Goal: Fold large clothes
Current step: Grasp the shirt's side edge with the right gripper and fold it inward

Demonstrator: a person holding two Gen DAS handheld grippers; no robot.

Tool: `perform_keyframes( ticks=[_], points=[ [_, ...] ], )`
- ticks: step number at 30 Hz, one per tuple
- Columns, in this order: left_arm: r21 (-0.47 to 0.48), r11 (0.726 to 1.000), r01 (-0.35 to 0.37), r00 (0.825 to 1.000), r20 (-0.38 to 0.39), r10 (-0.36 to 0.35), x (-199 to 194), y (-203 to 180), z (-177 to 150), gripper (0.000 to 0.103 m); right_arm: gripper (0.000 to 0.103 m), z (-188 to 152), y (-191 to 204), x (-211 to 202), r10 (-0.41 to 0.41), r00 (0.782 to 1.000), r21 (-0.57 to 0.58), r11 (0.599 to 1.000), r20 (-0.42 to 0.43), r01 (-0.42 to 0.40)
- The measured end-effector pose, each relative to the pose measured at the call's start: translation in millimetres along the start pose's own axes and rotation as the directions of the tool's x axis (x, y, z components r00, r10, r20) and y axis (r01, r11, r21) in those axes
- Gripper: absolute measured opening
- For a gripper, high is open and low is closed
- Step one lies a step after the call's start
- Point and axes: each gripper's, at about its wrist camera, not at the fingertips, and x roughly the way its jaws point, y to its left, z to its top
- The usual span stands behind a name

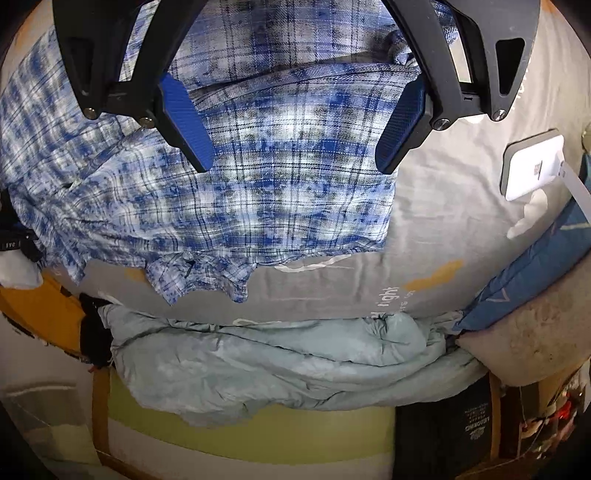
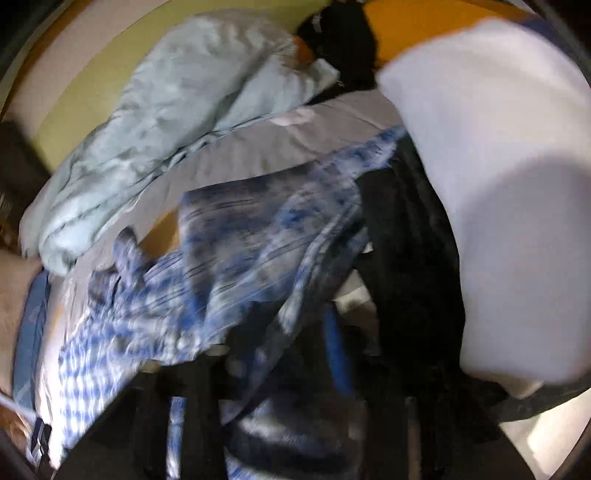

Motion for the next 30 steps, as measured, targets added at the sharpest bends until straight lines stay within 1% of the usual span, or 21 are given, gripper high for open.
perform_keyframes(
  ticks=[1,2,4,7,9,10,11,13,15,16,18,19,20,22,23,24,26,28,30],
  points=[
    [0.004,1.0,0.002,1.0,-0.004,-0.002,1.2,-0.2,0.0,0.088,0.003,-0.3,-2.4,-3.7,0.024,0.999,-0.001,1.0,0.027,-0.024],
    [0.001,1.0,0.004,1.0,-0.008,-0.004,2.6,0.3,0.4,0.088,0.002,-1.0,-1.7,-8.4,0.038,0.998,-0.016,0.999,0.052,-0.037],
    [-0.016,1.0,0.012,1.0,-0.015,-0.012,4.6,1.8,1.6,0.088,0.002,-3.9,4.2,-20.7,0.057,0.994,-0.05,0.997,0.088,-0.053],
    [-0.033,0.999,0.02,1.0,-0.013,-0.02,2.8,3.9,3.0,0.088,0.002,-10.0,29.0,-45.7,0.133,0.982,-0.143,0.983,0.136,-0.113],
    [-0.034,0.999,0.018,1.0,0.001,-0.018,-1.6,5.1,3.6,0.088,0.002,-19.0,49.7,-57.1,0.191,0.973,-0.214,0.964,0.13,-0.161],
    [-0.035,0.999,0.016,1.0,0.009,-0.016,-3.7,5.9,4.1,0.088,0.002,-26.9,61.9,-61.3,0.226,0.968,-0.25,0.949,0.113,-0.192],
    [-0.037,0.999,0.016,1.0,0.014,-0.015,-5.4,6.6,4.7,0.088,0.002,-41.4,79.9,-64.3,0.257,0.963,-0.304,0.926,0.077,-0.223],
    [-0.043,0.999,0.019,1.0,0.019,-0.018,-7.2,7.8,5.6,0.088,0.002,-65.5,102.5,-60.0,0.274,0.962,-0.37,0.896,0.018,-0.248],
    [-0.047,0.999,0.022,1.0,0.017,-0.021,-7.6,7.7,5.8,0.088,0.002,-97.8,126.1,-40.0,0.233,0.969,-0.432,0.868,-0.081,-0.245],
    [-0.046,0.999,0.023,1.0,0.017,-0.022,-8.0,7.1,5.6,0.088,0.004,-106.4,130.6,-33.0,0.215,0.971,-0.446,0.862,-0.107,-0.24],
    [-0.036,0.999,0.021,1.0,0.02,-0.021,-9.9,4.8,5.0,0.088,0.005,-124.5,138.9,-15.4,0.146,0.977,-0.492,0.847,-0.153,-0.204],
    [-0.029,0.999,0.02,1.0,0.024,-0.019,-11.2,4.0,4.8,0.088,0.008,-128.8,138.9,-12.7,0.133,0.977,-0.505,0.84,-0.166,-0.2],
    [-0.022,1.0,0.018,0.999,0.028,-0.017,-12.5,3.1,4.9,0.088,0.014,-129.4,138.6,-12.6,0.131,0.976,-0.509,0.837,-0.175,-0.203],
    [-0.012,1.0,0.014,0.999,0.037,-0.014,-15.1,1.2,5.3,0.088,0.023,-121.6,134.4,-20.7,0.156,0.975,-0.489,0.846,-0.159,-0.215],
    [-0.012,1.0,0.013,0.999,0.04,-0.012,-15.6,0.3,5.6,0.088,0.028,-115.3,132.2,-27.7,0.169,0.976,-0.474,0.854,-0.138,-0.215],
    [-0.013,1.0,0.014,0.999,0.041,-0.014,-15.6,0.2,6.0,0.088,0.03,-105.3,127.3,-37.6,0.187,0.977,-0.451,0.867,-0.101,-0.213],
    [-0.014,1.0,0.014,0.999,0.038,-0.014,-13.8,0.0,5.7,0.088,0.043,-84.6,114.4,-52.1,0.199,0.98,-0.393,0.899,-0.025,-0.193],
    [-0.015,1.0,0.01,0.999,0.03,-0.009,-11.0,0.1,4.7,0.088,0.045,-64.8,98.5,-58.6,0.191,0.981,-0.327,0.93,0.035,-0.169],
    [-0.015,1.0,0.007,1.0,0.024,-0.006,-9.0,0.1,3.7,0.088,0.048,-42.7,72.6,-60.2,0.15,0.986,-0.222,0.966,0.076,-0.13]
  ],
)
